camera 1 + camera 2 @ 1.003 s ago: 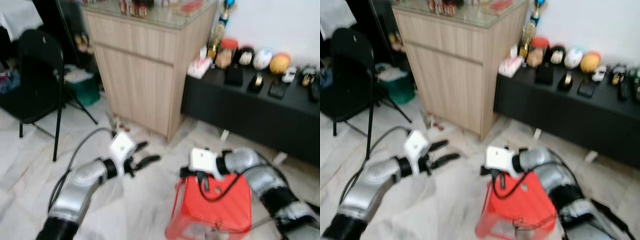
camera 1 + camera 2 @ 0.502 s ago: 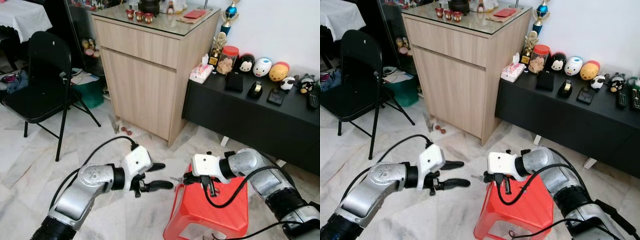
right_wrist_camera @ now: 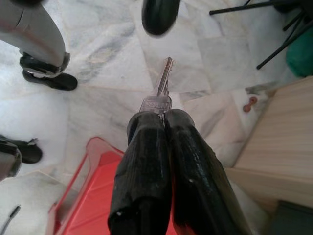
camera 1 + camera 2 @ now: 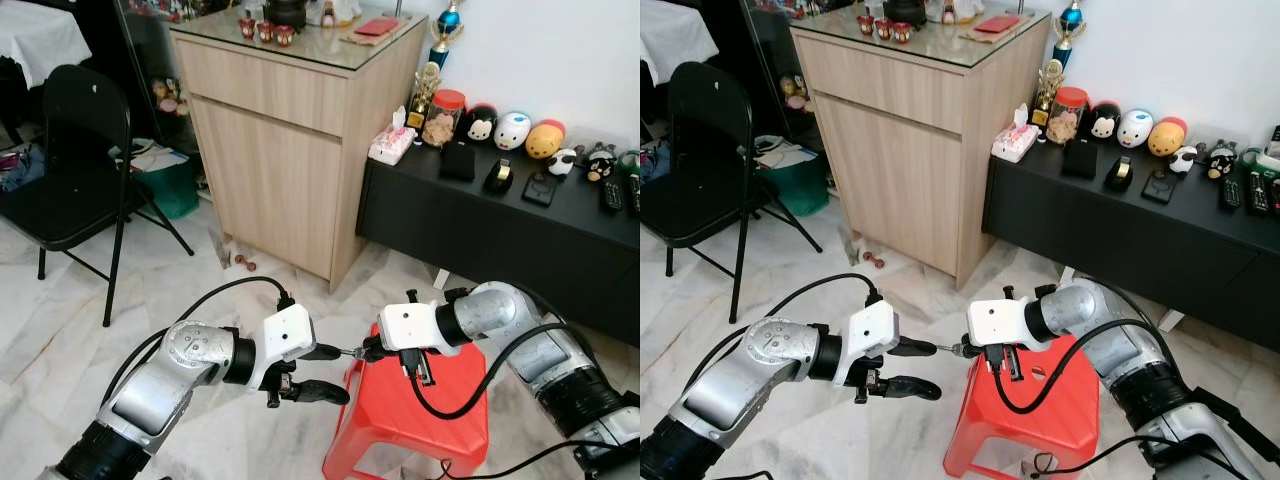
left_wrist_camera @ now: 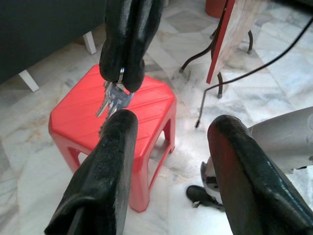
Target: Hang keys on a hook
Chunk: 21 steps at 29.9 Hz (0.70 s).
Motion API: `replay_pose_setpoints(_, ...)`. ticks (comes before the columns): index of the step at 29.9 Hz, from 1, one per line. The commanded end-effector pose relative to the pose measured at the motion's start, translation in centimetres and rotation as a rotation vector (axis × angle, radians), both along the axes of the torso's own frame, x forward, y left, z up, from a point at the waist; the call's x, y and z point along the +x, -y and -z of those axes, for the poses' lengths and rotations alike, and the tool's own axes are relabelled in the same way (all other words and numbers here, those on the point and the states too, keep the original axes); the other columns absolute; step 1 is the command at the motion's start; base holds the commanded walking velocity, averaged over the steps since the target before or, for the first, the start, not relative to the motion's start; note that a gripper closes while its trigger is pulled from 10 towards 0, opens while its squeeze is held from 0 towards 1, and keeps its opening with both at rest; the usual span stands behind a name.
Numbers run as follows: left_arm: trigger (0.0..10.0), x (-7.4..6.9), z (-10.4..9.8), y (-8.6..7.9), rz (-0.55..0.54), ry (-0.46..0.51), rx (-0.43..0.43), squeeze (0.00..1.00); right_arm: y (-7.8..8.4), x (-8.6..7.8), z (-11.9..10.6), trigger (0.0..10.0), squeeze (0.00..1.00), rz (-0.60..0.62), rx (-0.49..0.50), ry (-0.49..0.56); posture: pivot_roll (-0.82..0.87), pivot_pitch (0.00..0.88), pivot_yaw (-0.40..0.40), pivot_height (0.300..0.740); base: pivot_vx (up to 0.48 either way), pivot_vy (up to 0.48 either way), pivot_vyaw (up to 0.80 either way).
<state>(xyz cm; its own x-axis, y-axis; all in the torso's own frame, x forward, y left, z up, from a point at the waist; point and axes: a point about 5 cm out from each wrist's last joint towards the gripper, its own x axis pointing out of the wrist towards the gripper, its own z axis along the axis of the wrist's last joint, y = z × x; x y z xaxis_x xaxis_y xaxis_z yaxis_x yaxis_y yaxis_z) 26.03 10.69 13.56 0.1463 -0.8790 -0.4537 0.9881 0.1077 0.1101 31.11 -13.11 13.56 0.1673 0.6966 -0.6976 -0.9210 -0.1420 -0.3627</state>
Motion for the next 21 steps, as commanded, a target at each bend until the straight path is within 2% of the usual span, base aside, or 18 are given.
replay_pose_setpoints(1,10.0,0.1,-0.2,0.4,0.023,0.013,0.018,0.00,-0.2,-0.3,-0.5,10.0,0.00,-0.027,-0.004,0.011,0.14,0.028,-0.030,0.736,0.000,0.000,0.00)
replay_pose_setpoints(13,10.0,1.5,-0.3,0.8,-0.069,0.082,0.026,0.00,-0.9,-1.0,-1.2,10.0,0.00,-0.064,-0.008,0.023,0.14,0.033,-0.028,0.736,0.000,0.000,0.00)
replay_pose_setpoints(21,10.0,2.0,0.0,0.4,-0.113,0.060,0.041,0.00,-1.2,-1.3,-1.4,10.0,0.00,-0.072,-0.004,0.026,0.14,0.032,-0.027,0.736,0.000,0.000,0.00)
